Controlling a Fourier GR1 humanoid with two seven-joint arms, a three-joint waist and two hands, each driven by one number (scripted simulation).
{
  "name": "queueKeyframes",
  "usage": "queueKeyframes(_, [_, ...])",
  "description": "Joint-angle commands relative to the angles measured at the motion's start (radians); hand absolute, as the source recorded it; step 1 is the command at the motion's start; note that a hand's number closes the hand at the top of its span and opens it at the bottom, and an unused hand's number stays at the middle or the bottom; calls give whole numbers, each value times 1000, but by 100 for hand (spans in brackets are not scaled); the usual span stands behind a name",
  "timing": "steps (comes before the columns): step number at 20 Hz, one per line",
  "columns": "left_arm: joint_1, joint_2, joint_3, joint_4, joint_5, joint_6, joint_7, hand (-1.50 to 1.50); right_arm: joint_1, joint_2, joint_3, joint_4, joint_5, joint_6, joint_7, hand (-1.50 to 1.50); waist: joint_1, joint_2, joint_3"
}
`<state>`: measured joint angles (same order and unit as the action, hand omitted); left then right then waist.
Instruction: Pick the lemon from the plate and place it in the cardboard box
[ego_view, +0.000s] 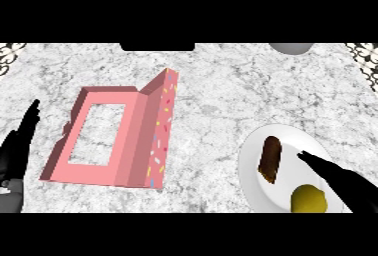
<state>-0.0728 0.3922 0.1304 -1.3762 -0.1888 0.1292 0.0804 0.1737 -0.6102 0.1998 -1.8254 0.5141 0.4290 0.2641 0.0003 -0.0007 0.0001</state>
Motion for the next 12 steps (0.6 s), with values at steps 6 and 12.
queueKeyframes(6, [-20, -39, 13, 14, -44, -1, -9, 0, 59, 67, -31, -97, 20, 64, -74, -150, -4, 0, 0])
queueKeyframes(12, [-8, -29, 56, -7, -31, -37, 3, 0, 37, 159, 41, -133, 105, 118, 24, -150, -1, 0, 0])
